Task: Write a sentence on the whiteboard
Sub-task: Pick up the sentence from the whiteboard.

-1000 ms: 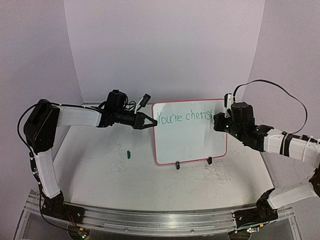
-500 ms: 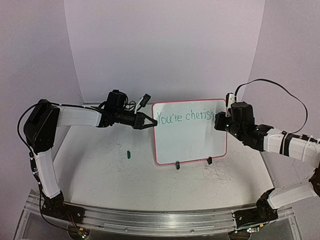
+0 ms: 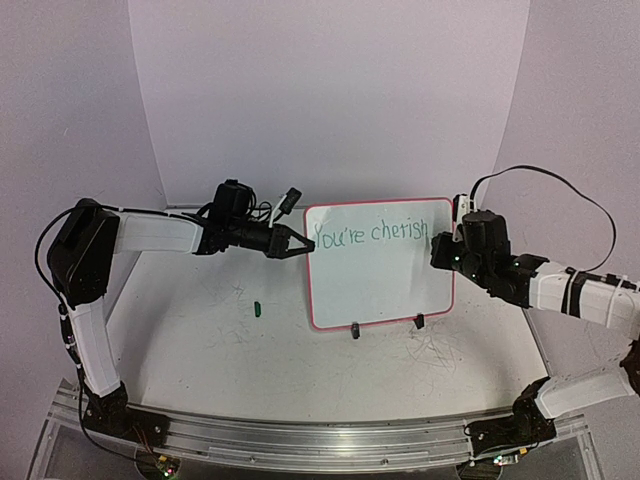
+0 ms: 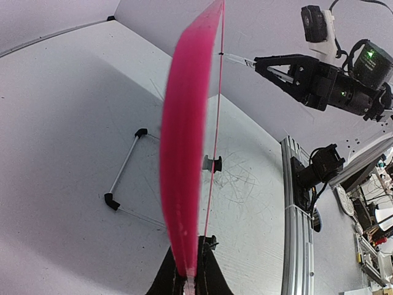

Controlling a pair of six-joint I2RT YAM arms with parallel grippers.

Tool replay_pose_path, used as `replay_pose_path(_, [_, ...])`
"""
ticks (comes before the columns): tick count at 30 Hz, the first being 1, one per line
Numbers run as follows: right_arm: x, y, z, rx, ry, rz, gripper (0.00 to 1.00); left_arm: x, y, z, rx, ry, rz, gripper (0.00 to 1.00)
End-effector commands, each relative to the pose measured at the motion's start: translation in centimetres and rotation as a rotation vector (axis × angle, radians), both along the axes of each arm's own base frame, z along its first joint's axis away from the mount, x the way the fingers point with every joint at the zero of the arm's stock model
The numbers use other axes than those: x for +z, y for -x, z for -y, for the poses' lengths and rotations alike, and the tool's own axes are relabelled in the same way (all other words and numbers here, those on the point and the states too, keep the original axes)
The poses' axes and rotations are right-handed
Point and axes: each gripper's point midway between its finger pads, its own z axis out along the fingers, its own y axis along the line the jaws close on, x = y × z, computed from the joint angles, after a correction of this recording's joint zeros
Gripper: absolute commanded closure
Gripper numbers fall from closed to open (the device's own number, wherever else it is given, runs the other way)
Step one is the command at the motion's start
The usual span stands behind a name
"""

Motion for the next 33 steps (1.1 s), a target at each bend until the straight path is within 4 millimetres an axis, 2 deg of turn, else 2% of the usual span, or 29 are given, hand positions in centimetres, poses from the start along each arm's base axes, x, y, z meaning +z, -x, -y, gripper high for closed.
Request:
replay_pose_path(1, [2.0, 0.0, 0.3, -0.007, -0.015, 0.040, 1.00, 0.7, -0.5, -0.5, 0.034, -0.020, 0.070, 1.00])
replay_pose_path(4, [3.7, 0.1, 0.6, -0.012, -0.027, 0.077, 1.00, 0.7, -0.4, -0.5, 0.034, -0.021, 0.071, 1.00])
replay_pose_path(6, [3.9, 0.1, 0.5, -0.005, -0.029, 0.082, 1.00, 0.7, -0.5, -0.5, 0.036, -0.021, 0.072, 1.00])
replay_pose_path(16, [3.1, -0.7, -0.1, 0.003, -0.019, 0.063, 1.00, 1.0, -0.5, -0.5, 0.035, -0.018, 0.077, 1.00])
replay_pose_path(33, [2.5, -1.4, 1.5, -0.073, -0.001, 0.064, 1.00, 0.9, -0.4, -0.5, 0.033, -0.018, 0.077, 1.00])
